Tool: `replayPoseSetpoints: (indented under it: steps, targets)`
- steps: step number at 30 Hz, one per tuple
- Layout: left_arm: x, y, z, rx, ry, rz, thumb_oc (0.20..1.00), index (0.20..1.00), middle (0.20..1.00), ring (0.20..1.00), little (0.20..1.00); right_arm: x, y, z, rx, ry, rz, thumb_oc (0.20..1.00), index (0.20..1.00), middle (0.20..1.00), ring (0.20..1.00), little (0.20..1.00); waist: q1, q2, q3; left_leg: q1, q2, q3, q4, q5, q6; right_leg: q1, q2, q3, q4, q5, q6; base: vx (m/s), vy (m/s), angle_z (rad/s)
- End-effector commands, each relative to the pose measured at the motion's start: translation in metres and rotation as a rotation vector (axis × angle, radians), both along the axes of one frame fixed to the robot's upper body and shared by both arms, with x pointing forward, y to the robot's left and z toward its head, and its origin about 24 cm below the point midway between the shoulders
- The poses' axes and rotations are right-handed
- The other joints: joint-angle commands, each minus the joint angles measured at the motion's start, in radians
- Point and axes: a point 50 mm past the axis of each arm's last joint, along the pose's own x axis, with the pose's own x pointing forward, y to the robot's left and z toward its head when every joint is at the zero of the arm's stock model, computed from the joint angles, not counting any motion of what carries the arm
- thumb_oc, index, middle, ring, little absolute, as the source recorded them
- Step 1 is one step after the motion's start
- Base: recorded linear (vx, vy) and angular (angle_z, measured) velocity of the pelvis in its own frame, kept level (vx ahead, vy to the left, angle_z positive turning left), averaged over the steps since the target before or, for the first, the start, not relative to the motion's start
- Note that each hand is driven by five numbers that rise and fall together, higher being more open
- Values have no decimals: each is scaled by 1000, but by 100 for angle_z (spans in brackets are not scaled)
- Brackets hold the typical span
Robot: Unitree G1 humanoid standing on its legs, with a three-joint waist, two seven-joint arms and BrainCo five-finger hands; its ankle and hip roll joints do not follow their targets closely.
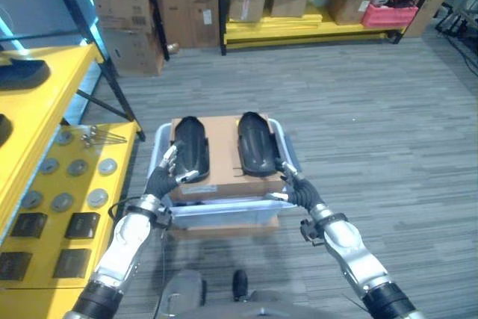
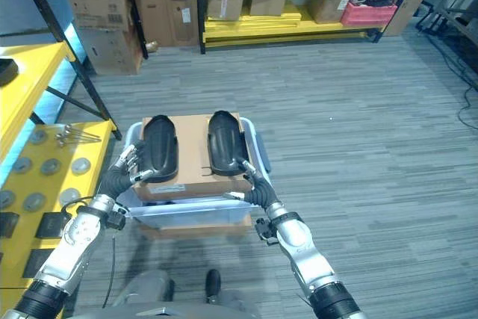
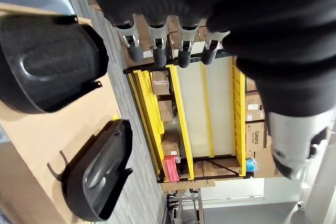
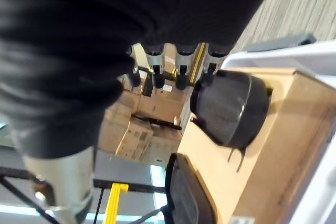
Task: Move parts from the plastic box to the shelf.
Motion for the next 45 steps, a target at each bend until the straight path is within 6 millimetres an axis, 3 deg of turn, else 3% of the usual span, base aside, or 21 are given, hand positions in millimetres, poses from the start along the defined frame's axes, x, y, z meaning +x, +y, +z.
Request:
replayPoseSetpoints:
  steps: [1,2,3,7,11,13,15,17,19,20,22,28,34,41,44,45]
  targets:
    - [5,-4,26,-25,-133,-37,1000,1000,1000,1000,1000,6,-11,24,-3,-119,-39,1000,1000,1000,1000,1000,10,47,-17,134,-8,65,-249,30,33,14,-84,-17,22,-19,154,30,25,-11]
    - [5,-4,26,-25,-133,-37,1000,1000,1000,1000,1000,6,-11,24,-3,-118,-39,1000,1000,1000,1000,1000,12,47,-15,142,-9,67,-259,33,33,16,-85,-14,22,-20,154,35,65,-4]
    - [5,-4,25,-42,-125,-33,1000,1000,1000,1000,1000,4,-11,22,16,-104,-39,1000,1000,1000,1000,1000,5,57,-27,193,4,92,-348,14,47,15,-76,-22,20,-27,159,60,64,7]
    - [4,-2,23,-36,-110,-37,1000,1000,1000,1000,1000,-5,-19,13,33,-63,-85,1000,1000,1000,1000,1000,-6,60,-57,277,-4,65,-492,37,65,14,-75,-44,31,-32,169,51,77,17]
    - [4,1,24,-18,-102,-50,1000,1000,1000,1000,1000,-15,-21,1,123,-2,-112,1000,1000,1000,1000,1000,-11,58,-45,300,-6,41,-522,42,87,-47,-78,-37,184,-60,178,1,86,30]
    - [4,3,23,-24,-91,-44,1000,1000,1000,1000,1000,-16,-24,0,130,-2,-139,1000,1000,1000,1000,1000,-23,53,-20,300,-8,20,-516,44,96,-106,-80,-8,284,-17,204,-56,41,22]
    - [6,2,23,-21,-88,-46,1000,1000,1000,1000,1000,-16,-29,2,181,-18,-188,1000,1000,1000,1000,1000,-46,52,-8,298,-7,-19,-524,49,99,-149,-51,82,317,-6,220,-31,-9,23]
    - [7,2,22,-21,-85,-55,1000,1000,1000,1000,1000,-16,-36,3,198,-38,-233,1000,1000,1000,1000,1000,-54,56,-11,303,1,-42,-544,51,93,-158,-50,149,271,-8,221,46,-41,67]
    - [7,2,22,-21,-86,-57,1000,1000,1000,1000,1000,-16,-40,5,184,-52,-255,1000,1000,1000,1000,1000,-58,57,-11,305,6,-54,-549,51,89,-162,-57,170,243,-5,218,67,-61,48]
    - [7,2,23,-20,-88,-61,1000,1000,1000,1000,1000,-16,-46,9,160,-76,-285,1000,1000,1000,1000,1000,-60,53,-17,310,7,-70,-557,46,85,-137,-73,176,158,-11,210,74,-100,17]
    - [4,3,20,-16,-80,-58,1000,1000,1000,1000,1000,-15,-49,10,109,-88,-301,1000,1000,1000,1000,1000,-48,41,-34,307,6,-63,-571,52,78,-91,-97,147,62,-1,208,69,-123,32]
    - [-1,3,17,-27,-62,-62,1000,1000,1000,1000,1000,-11,-69,18,-112,-123,-355,1000,1000,1000,1000,1000,-33,36,-59,312,31,-76,-620,68,60,-46,-74,124,-26,12,201,101,-110,11]
    - [-1,-5,19,-39,-68,-101,1000,1000,1000,1000,1000,3,-90,36,-311,-225,-446,1000,1000,1000,1000,1000,-25,48,-38,306,43,-95,-620,57,55,-49,-60,104,-26,-11,194,17,-41,5]
    - [10,-25,34,-92,-113,-206,1000,1000,1000,1000,1000,47,-101,59,-410,-281,-513,1000,1000,1000,1000,1000,-8,54,73,188,37,-118,-614,86,56,-151,-54,96,-26,15,181,-115,-28,4]
    - [11,-33,38,-103,-121,-265,1000,1000,1000,1000,1000,56,-105,67,-448,-298,-523,1000,1000,1000,1000,1000,-5,54,90,153,33,-121,-608,92,56,-180,-55,97,-26,22,179,-67,0,8]
    - [10,-44,40,-124,-116,-330,1000,1000,1000,1000,1000,66,-105,74,-455,-316,-543,1000,1000,1000,1000,1000,-3,54,106,121,25,-122,-598,95,58,-204,-55,99,-26,31,178,-90,18,10]
